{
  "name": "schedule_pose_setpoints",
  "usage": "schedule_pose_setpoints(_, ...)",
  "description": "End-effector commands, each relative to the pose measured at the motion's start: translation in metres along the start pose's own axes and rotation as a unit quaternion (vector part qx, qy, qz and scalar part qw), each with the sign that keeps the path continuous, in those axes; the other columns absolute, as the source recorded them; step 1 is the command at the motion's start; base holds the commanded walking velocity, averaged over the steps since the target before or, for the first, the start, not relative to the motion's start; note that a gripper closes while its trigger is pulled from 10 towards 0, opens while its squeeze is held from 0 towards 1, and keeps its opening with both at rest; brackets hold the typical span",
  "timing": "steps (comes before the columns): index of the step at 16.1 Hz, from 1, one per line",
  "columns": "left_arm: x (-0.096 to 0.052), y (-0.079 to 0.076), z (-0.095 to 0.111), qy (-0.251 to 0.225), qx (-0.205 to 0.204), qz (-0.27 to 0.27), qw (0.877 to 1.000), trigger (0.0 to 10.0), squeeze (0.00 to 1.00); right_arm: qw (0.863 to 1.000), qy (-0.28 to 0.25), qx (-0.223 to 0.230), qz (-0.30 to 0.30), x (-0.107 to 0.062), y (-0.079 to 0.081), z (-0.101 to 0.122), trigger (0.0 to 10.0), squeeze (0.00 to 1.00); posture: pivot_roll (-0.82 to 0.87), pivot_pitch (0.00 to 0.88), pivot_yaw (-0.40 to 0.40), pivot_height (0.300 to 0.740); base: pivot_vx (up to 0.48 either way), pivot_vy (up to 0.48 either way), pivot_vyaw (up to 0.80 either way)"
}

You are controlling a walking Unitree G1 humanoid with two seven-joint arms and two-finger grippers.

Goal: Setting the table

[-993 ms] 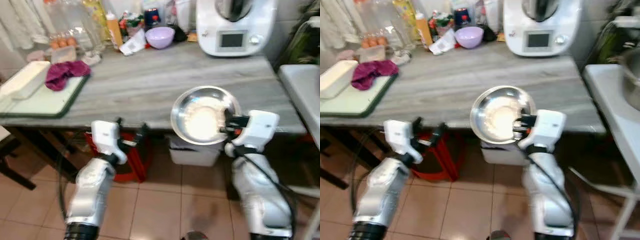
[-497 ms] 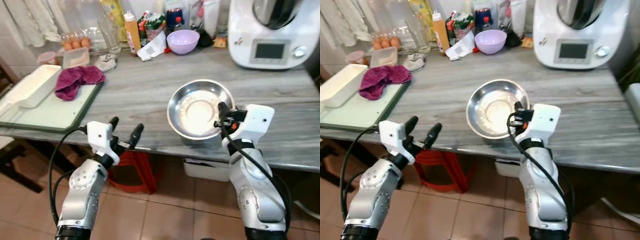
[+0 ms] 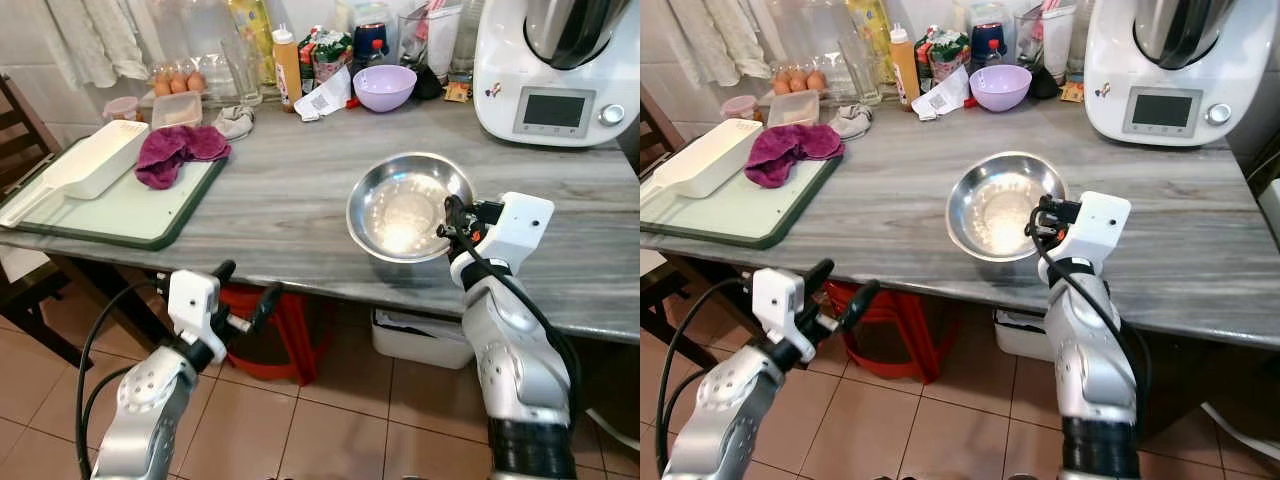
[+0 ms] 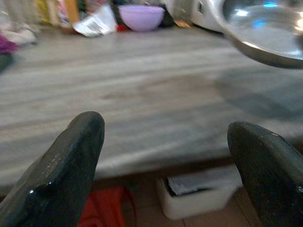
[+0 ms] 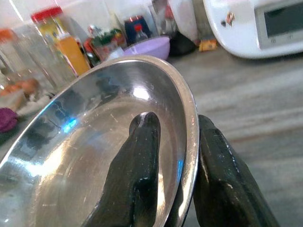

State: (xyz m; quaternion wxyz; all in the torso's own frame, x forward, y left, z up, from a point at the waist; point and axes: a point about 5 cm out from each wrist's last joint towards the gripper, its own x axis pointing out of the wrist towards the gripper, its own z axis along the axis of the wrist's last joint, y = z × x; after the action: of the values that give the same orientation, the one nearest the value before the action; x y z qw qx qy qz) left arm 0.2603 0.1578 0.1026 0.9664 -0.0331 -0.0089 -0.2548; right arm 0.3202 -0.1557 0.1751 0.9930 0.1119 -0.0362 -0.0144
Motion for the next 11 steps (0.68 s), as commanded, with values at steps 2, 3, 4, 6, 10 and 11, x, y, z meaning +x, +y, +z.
schedule_pose_setpoints(2,-0.003,-0.001,0.003,0.005,0.014,-0.02,1.0,10.0,0.0,1.0,0.008,-0.004,0.009,0.013,0.008,0.0,10.0,0.0,-0.17,0.124,0.09,0.74,0.0,0.0,0.0)
schedule_pose_setpoints(3,-0.002,-0.002,0.003,0.005,0.016,-0.024,1.0,10.0,0.0,1.0,0.013,0.005,0.011,0.019,0.01,-0.002,10.0,0.0,-0.16,0.121,0.089,0.74,0.0,0.0,0.0)
schedule_pose_setpoints(4,-0.001,-0.002,0.004,0.005,0.016,-0.026,1.0,10.0,0.0,1.0,0.023,0.008,0.007,0.025,0.011,-0.005,10.0,0.0,-0.16,0.119,0.089,0.74,0.0,0.0,0.0)
schedule_pose_setpoints(6,0.0,-0.002,0.005,0.003,0.017,-0.027,0.999,10.0,0.0,0.999,0.032,0.009,0.002,0.032,0.013,-0.007,10.0,0.0,-0.16,0.124,0.088,0.74,0.0,0.0,0.0)
schedule_pose_setpoints(10,0.001,-0.006,0.004,0.001,0.012,-0.028,1.0,10.0,0.0,0.998,0.06,-0.002,0.014,0.046,0.029,-0.021,10.0,0.0,-0.16,0.122,0.082,0.74,0.0,0.0,0.0)
schedule_pose_setpoints(11,0.0,-0.007,0.004,0.001,0.011,-0.028,1.0,10.0,0.0,0.997,0.068,-0.012,0.019,0.048,0.035,-0.025,10.0,0.0,-0.16,0.122,0.078,0.74,0.0,0.0,0.0)
